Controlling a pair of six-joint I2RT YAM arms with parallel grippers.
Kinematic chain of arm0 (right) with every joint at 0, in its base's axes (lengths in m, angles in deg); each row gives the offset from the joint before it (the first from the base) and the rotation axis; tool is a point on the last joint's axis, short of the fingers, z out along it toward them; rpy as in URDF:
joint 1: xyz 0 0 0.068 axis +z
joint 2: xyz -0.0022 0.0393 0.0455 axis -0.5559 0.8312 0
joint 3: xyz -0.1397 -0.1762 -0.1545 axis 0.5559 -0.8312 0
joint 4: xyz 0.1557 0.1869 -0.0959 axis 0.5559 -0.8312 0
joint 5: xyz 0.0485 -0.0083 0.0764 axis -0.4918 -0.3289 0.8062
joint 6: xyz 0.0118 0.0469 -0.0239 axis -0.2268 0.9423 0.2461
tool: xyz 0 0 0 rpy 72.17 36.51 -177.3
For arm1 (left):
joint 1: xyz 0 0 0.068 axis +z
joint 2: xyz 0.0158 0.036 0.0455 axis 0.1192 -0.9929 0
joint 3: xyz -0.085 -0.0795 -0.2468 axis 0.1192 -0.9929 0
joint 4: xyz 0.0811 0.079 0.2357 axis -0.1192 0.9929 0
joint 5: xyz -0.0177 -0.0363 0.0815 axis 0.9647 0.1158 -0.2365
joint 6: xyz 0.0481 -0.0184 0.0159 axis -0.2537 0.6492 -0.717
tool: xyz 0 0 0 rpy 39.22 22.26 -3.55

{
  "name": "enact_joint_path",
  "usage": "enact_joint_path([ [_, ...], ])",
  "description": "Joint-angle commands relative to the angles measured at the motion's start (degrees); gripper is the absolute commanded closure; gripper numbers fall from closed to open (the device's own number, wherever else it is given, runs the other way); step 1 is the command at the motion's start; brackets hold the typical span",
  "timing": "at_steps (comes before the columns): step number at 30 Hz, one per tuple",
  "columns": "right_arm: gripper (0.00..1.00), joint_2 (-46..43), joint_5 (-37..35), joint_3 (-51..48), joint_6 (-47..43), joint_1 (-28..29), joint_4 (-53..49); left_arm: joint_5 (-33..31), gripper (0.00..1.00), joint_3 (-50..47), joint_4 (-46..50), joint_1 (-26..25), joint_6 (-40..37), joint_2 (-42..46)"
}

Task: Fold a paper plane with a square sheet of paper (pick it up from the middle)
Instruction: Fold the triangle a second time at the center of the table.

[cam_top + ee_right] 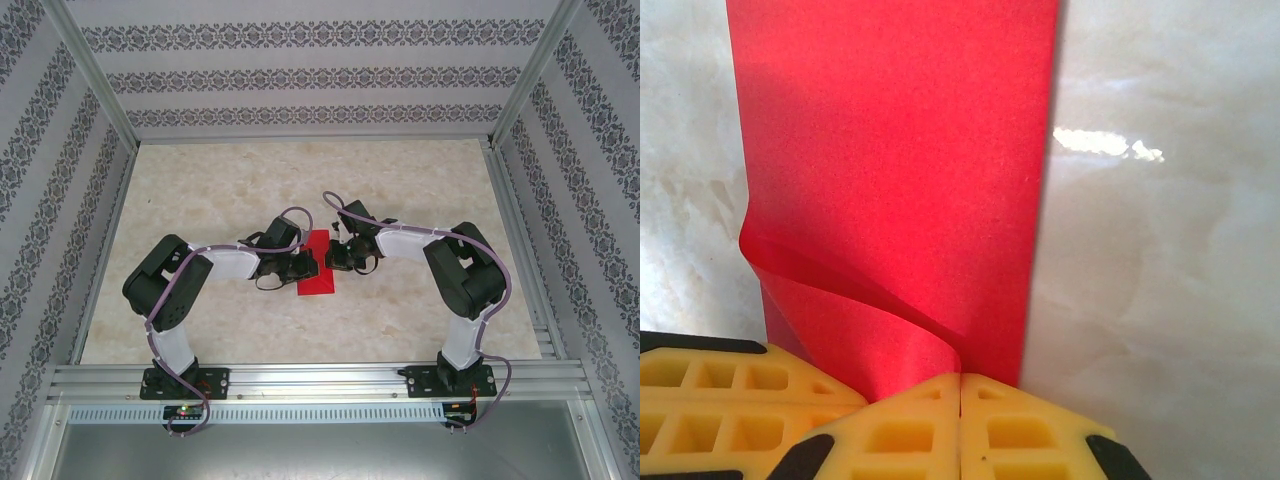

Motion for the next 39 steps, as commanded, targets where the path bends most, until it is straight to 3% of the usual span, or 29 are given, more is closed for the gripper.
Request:
enact_joint_path([
  [1,0.93,-0.10,0.33,1.01,-0.43,0.14,0.96,-1.28,0.98,0.94,1.84,-0.69,-1.12,-0.81],
  [20,0.94,1.24,-0.69,1.04,-1.25,-0.03,1.67,0.87,0.96,-0.50,-4.40,-0.69,-0.37,1.78],
  [39,0.94,0.51,-1.42,1.21,-1.42,-0.20,1.16,-0.81,0.98,0.15,-1.00,-0.65,0.11,-2.64],
])
